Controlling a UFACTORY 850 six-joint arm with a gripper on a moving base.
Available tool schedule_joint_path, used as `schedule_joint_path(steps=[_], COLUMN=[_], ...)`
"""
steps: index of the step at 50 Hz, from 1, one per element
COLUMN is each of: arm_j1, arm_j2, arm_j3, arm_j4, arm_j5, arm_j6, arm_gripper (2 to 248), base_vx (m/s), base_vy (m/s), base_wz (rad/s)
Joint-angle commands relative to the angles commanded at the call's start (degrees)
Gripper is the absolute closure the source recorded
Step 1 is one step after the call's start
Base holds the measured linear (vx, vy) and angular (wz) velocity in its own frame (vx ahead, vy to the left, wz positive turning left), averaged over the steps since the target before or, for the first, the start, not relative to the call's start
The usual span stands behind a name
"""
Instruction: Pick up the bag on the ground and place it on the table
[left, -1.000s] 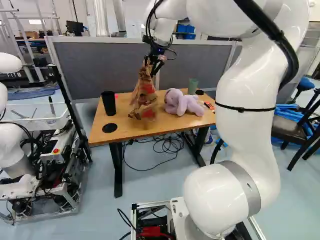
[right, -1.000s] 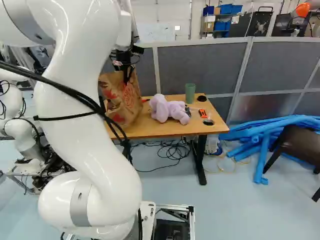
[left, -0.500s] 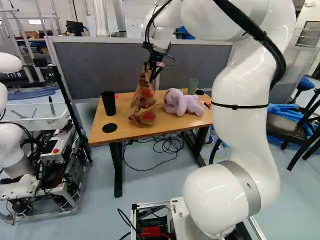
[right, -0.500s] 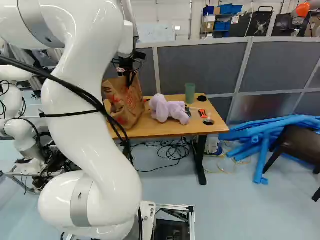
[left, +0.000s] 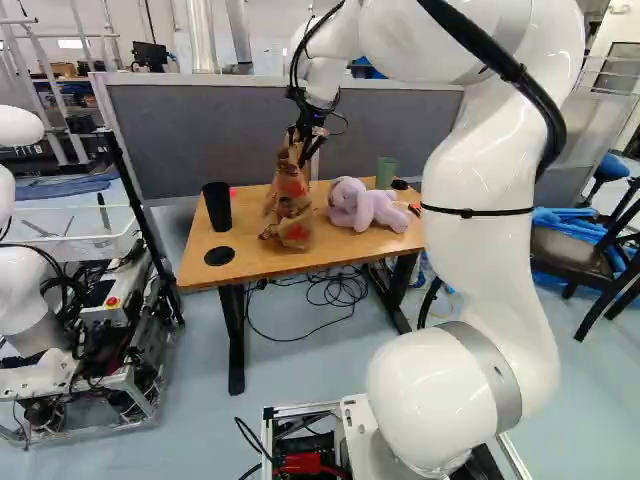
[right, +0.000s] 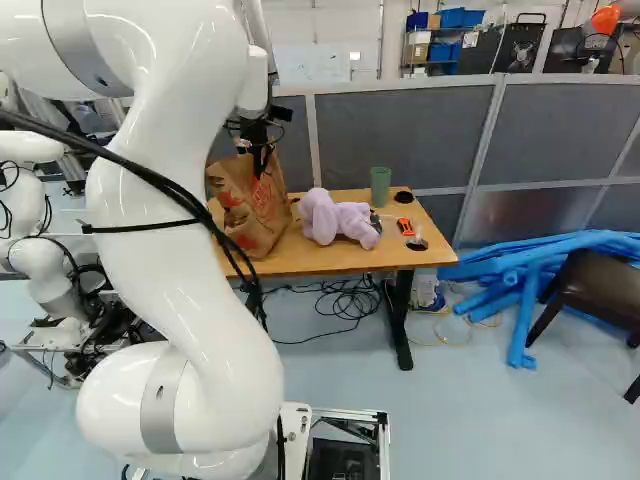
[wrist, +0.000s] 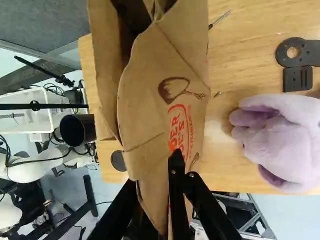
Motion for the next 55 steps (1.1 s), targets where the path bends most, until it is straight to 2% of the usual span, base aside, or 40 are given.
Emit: schedule_joint_path(steps=[9,10,14,15,20,21,25,26,30,31,35,36,55], arm_j1=[0.0,0.0,0.0,0.0,0.0,0.0,0.0,0.0,0.0,0.0,0.0,0.0,0.0], arm_j2=[0.0,0.0,0.0,0.0,0.0,0.0,0.0,0.0,0.0,0.0,0.0,0.0,0.1], arm_j3=[0.0,0.0,0.0,0.0,0.0,0.0,0.0,0.0,0.0,0.0,0.0,0.0,0.1], arm_j4=[0.0,0.0,0.0,0.0,0.0,0.0,0.0,0.0,0.0,0.0,0.0,0.0,0.0], arm_j5=[0.0,0.0,0.0,0.0,0.0,0.0,0.0,0.0,0.0,0.0,0.0,0.0,0.9], arm_j6=[0.0,0.0,0.0,0.0,0.0,0.0,0.0,0.0,0.0,0.0,0.0,0.0,0.0], arm_gripper=[218,185,185,151,151,114,114,78,78,41,41,6,3], base_vx=[0.0,0.0,0.0,0.0,0.0,0.0,0.0,0.0,0.0,0.0,0.0,0.0,0.0], base_vy=[0.0,0.0,0.0,0.0,0.0,0.0,0.0,0.0,0.0,0.0,0.0,0.0,0.0], base_wz=[0.0,0.0,0.0,0.0,0.0,0.0,0.0,0.0,0.0,0.0,0.0,0.0,0.0])
